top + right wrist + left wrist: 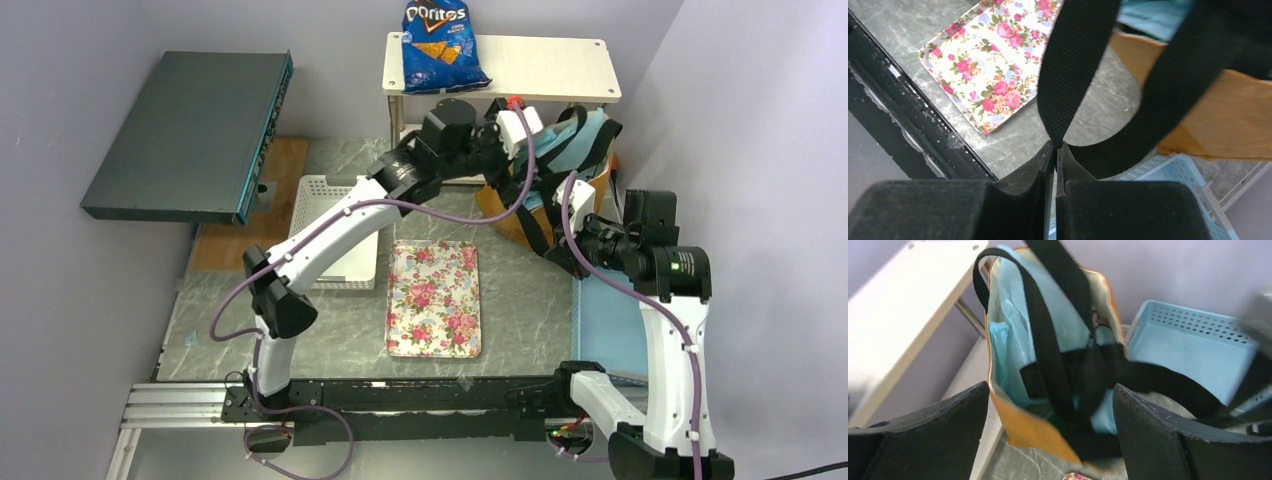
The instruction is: Untie the knot of the grocery bags and take out the mixed food
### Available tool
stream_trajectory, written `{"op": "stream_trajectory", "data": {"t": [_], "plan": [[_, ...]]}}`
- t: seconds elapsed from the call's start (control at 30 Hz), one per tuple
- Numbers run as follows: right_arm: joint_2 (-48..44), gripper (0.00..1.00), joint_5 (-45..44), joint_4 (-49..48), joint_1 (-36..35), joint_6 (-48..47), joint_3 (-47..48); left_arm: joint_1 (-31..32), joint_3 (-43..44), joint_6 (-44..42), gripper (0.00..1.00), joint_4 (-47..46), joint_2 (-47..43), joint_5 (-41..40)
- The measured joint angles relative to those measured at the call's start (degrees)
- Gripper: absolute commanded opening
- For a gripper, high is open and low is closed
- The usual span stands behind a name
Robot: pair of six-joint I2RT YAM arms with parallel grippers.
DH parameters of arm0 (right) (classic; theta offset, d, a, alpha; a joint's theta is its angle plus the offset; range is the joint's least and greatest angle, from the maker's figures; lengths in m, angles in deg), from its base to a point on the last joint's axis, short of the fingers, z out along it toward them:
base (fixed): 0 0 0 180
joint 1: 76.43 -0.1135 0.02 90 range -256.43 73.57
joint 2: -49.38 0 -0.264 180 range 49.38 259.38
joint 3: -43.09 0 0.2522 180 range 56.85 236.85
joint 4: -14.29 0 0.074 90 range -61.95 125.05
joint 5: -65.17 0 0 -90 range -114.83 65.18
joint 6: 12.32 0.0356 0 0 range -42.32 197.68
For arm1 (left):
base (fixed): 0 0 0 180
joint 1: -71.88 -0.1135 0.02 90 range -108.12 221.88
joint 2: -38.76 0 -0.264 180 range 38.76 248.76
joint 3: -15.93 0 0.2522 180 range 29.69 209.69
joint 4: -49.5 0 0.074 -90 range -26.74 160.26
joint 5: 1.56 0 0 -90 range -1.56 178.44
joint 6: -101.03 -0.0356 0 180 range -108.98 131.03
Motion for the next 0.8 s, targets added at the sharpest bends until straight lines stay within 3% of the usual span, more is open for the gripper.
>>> {"op": "stream_trajectory", "data": {"t": [0.27, 0.33, 0.43, 0.5, 0.53, 0.67, 0.8], "plan": [[-4.5, 0.08, 0.7, -1.2, 0.0, 2.6, -2.1, 1.2, -1.4, 6.3, 0.84, -2.3, 4.9, -9.5], [-4.5, 0.10, 0.7, -1.7, 0.0, 3.3, -2.1, 0.8, -4.1, 7.4, 0.65, -3.1, 4.1, -11.2], [-3.9, 0.17, 0.7, -2.4, 0.0, 4.4, -1.9, -0.3, -8.4, 9.5, 0.27, -2.5, 2.6, -10.3], [-3.4, 0.32, 0.7, -2.5, 0.0, 5.0, -1.4, -1.3, -8.9, 10.6, 0.06, -1.6, 2.5, -9.5], [-2.9, 0.40, 0.6, -2.5, 0.0, 5.2, -0.9, -1.8, -8.9, 11.1, 0.00, -1.4, 2.5, -8.9], [-0.9, 0.67, 0.2, -2.1, 0.0, 6.3, 2.8, -3.4, -8.7, 12.5, 0.00, -1.0, 2.5, -5.7], [-0.3, 0.74, 0.0, -2.7, 0.0, 8.0, 9.0, -3.5, -8.7, 15.4, 0.00, -0.3, 2.5, -2.9]]}}
